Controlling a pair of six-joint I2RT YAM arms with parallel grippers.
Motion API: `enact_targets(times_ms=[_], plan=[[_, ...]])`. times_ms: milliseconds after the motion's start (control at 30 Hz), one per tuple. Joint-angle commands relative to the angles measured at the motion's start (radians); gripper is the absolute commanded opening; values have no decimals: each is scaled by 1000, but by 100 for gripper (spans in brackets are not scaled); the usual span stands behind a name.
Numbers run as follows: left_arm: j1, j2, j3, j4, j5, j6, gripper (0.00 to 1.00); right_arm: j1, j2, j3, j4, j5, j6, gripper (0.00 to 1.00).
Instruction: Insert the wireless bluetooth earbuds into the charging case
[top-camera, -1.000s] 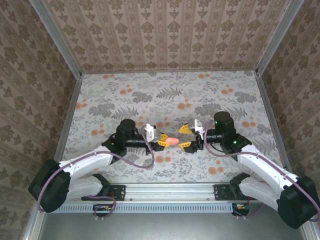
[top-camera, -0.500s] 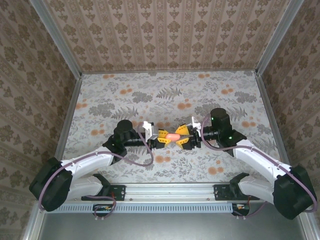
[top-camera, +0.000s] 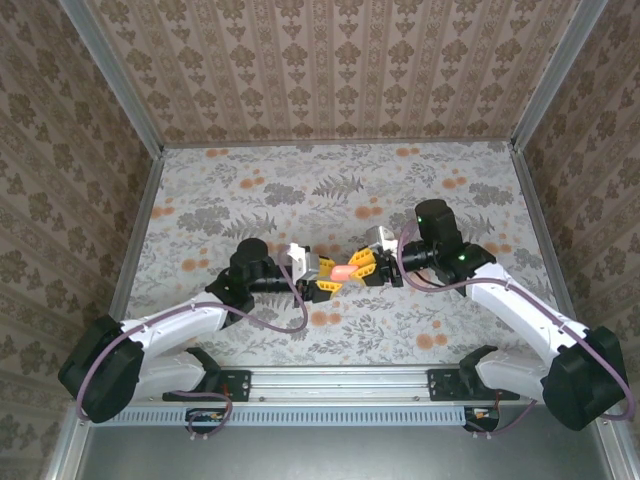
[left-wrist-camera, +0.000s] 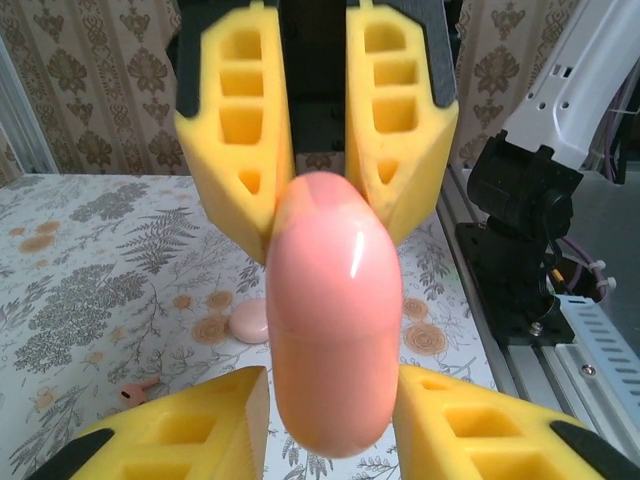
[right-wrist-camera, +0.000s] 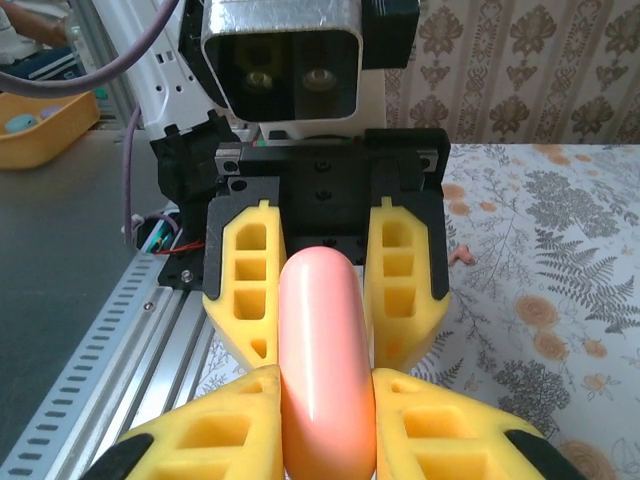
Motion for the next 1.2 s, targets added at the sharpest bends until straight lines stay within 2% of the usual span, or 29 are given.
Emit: enact_targets(times_ms=[0, 267, 633, 867, 1067, 1167], plan=[[-6, -6, 27, -26, 30, 28, 36, 0, 17, 42, -133, -26, -108, 19], [-7, -11, 21, 22, 42, 1, 35, -1, 37, 41, -131, -29, -109, 19], [-14, -14, 28, 16, 49, -2, 18, -1, 43, 39, -121, -25, -100, 19], [-15, -24, 29, -14, 49, 14, 14, -5, 43, 30, -54, 34, -5, 39], [-16, -35, 24, -39, 41, 25, 13, -31, 41, 46, -23, 134, 43, 41], [-15, -37, 22, -43, 36, 30, 12, -60, 41, 53, 13, 139, 80, 42]])
